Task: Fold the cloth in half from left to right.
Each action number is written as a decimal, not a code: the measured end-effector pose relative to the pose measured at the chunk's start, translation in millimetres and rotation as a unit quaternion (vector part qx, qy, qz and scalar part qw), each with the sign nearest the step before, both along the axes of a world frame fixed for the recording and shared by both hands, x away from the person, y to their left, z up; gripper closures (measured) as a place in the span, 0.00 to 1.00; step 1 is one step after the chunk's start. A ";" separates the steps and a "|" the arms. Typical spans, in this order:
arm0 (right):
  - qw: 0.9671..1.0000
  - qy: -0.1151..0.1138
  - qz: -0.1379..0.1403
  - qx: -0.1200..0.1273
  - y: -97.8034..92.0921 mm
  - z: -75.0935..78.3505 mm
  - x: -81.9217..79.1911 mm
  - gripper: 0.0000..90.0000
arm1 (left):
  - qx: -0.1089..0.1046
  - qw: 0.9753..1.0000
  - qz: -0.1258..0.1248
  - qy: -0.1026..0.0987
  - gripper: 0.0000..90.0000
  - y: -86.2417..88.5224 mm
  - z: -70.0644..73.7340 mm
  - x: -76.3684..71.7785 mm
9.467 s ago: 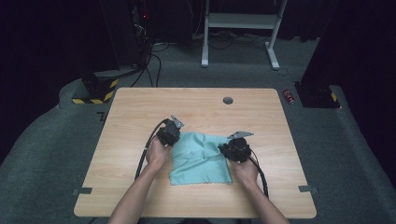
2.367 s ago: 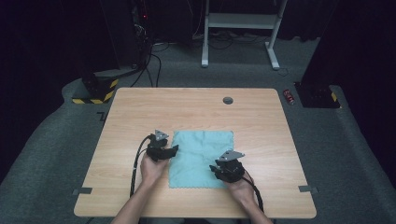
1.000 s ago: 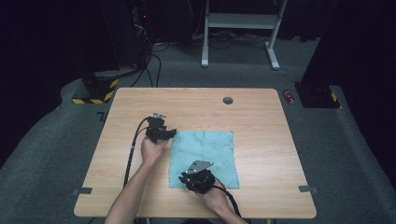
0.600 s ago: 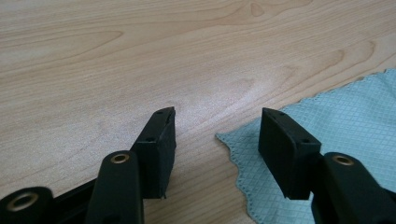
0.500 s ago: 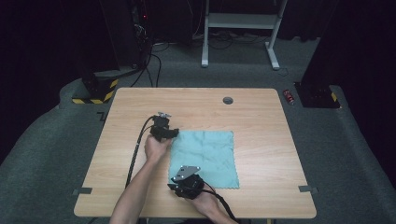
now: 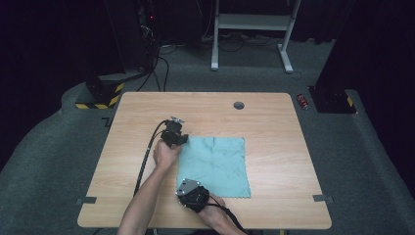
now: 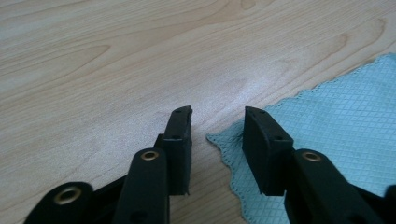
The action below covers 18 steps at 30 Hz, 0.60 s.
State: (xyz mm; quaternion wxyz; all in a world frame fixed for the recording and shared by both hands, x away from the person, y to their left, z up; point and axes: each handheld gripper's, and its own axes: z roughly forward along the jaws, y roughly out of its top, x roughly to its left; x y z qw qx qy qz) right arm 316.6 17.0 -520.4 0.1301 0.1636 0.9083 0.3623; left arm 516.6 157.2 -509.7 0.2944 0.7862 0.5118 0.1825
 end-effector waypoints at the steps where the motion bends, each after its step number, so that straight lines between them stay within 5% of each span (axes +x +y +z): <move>1: 1.000 0.001 -0.001 0.000 -0.1 0.0 0.4 0.99 | -0.005 1.000 0.001 0.001 0.76 -0.2 -0.1 0.1; 8: 1.000 0.006 -0.005 0.006 -1.3 0.6 0.0 1.00 | -0.018 1.000 0.007 0.008 0.97 2.7 0.4 2.6; 18: 1.000 0.009 -0.008 0.022 -5.0 5.9 -0.1 1.00 | -0.033 0.999 0.000 -0.003 1.00 7.9 8.8 0.7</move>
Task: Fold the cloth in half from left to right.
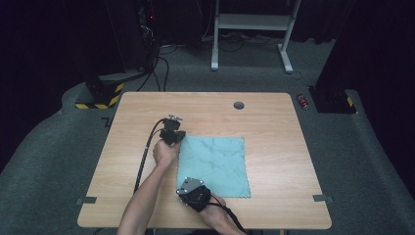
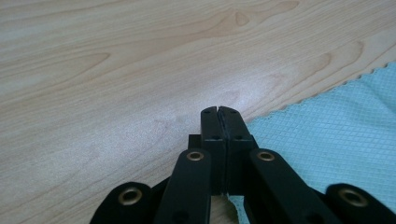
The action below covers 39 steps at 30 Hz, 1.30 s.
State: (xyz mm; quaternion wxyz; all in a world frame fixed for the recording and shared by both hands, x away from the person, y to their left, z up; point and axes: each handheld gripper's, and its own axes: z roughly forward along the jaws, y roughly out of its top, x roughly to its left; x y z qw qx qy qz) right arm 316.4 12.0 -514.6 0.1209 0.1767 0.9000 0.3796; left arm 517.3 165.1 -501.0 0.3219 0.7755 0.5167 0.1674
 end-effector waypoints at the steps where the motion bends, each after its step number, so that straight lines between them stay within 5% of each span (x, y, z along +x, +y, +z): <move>1: 1.000 0.001 -0.001 0.002 -0.2 0.8 -0.1 1.00 | -0.002 1.000 0.001 -0.002 0.99 0.9 1.2 -0.1; 27: 0.996 0.022 0.024 0.079 15.8 39.3 3.1 1.00 | -0.005 1.000 0.017 -0.019 1.00 47.0 41.9 -10.7; 39: 0.996 0.036 -0.009 0.080 -18.4 22.5 5.1 1.00 | -0.020 1.000 -0.013 -0.018 1.00 8.3 26.1 -2.9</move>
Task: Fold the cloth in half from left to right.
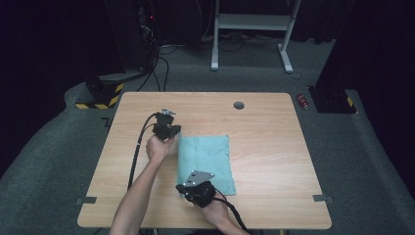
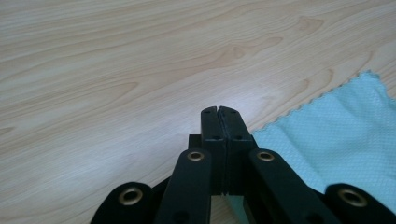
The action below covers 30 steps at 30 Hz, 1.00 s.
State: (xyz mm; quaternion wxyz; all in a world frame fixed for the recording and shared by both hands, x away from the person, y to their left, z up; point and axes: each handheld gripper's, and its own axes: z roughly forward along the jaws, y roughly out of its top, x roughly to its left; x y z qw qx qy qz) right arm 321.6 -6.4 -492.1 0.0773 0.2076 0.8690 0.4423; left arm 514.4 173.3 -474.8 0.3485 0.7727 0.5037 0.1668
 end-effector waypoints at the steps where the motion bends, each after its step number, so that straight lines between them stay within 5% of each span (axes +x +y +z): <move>1: 1.000 0.000 -0.004 0.001 -4.3 -1.5 -0.1 1.00 | -0.002 1.000 -0.003 0.001 1.00 -4.9 -2.4 0.6; 7: 1.000 0.004 -0.029 -0.007 -27.1 -8.2 -1.2 1.00 | 0.000 1.000 -0.020 0.007 1.00 -26.3 -10.4 4.4; 30: 0.996 0.008 -0.090 0.008 -89.4 -18.2 -6.4 1.00 | 0.016 0.998 -0.063 0.005 1.00 -77.2 -0.7 12.7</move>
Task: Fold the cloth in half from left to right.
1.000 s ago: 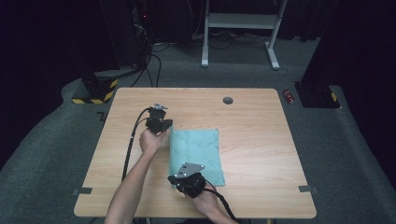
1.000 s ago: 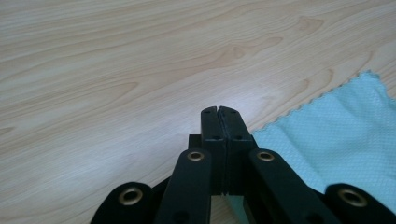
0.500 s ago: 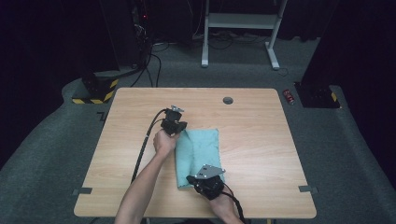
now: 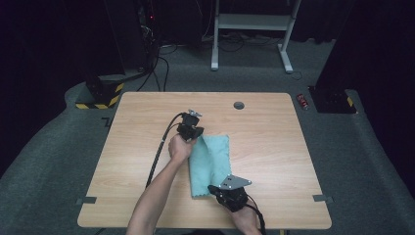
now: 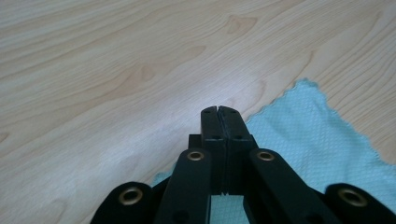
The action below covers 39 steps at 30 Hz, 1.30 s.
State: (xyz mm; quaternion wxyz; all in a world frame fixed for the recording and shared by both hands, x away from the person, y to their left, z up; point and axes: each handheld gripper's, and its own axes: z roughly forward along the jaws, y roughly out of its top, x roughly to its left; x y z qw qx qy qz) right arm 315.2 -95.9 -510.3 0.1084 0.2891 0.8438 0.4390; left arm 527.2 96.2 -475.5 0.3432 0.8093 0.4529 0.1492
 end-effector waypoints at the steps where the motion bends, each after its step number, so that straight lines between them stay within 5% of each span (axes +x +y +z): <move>1: 1.000 0.001 -0.002 0.000 -2.9 -0.7 -0.4 1.00 | 0.003 1.000 -0.004 -0.004 1.00 -3.7 1.1 0.8; 15: 1.000 -0.001 -0.030 -0.005 -28.7 -4.0 -9.5 1.00 | 0.007 0.999 -0.037 -0.002 1.00 -46.6 -4.8 5.5; 27: 0.998 0.001 -0.058 -0.005 -48.7 -4.7 -11.7 1.00 | -0.006 0.999 -0.042 0.009 1.00 -63.4 -14.9 12.0; 39: 0.997 0.015 -0.069 -0.008 -58.1 -8.8 -10.0 1.00 | 0.015 0.998 -0.054 0.000 0.99 -79.7 -19.0 12.4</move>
